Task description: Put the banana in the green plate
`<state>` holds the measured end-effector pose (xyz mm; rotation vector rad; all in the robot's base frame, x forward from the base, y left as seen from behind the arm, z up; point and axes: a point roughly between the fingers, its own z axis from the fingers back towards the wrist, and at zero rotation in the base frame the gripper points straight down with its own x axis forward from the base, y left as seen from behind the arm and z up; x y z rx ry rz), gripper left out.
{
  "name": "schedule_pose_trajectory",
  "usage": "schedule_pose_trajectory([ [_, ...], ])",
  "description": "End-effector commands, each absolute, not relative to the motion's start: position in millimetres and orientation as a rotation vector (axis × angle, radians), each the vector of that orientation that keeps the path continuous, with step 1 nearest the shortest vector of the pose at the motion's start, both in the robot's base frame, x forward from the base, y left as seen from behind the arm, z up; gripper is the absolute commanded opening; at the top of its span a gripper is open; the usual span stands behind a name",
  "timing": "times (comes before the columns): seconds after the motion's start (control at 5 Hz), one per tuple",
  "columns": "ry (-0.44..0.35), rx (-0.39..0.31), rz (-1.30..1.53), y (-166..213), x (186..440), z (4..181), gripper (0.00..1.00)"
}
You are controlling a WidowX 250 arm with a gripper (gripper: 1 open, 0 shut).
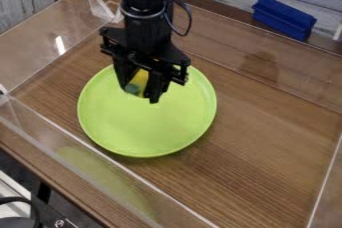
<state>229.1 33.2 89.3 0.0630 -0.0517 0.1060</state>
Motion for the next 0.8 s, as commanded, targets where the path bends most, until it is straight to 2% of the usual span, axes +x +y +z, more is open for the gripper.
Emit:
schedule_pose_trajectory([
  [0.0, -0.078, 0.058, 0.102, 27.2, 233.8, 87.8, 0.0],
  [0.2, -0.077, 0.052, 0.108, 18.9, 240.1, 79.5, 0.0],
  [0.4, -0.081, 0.044, 0.112, 10.3, 245.7, 73.1, 1.0],
  [0.6, -0.09, 0.03, 0.152, 12.0, 252.4, 89.0, 1.0],
])
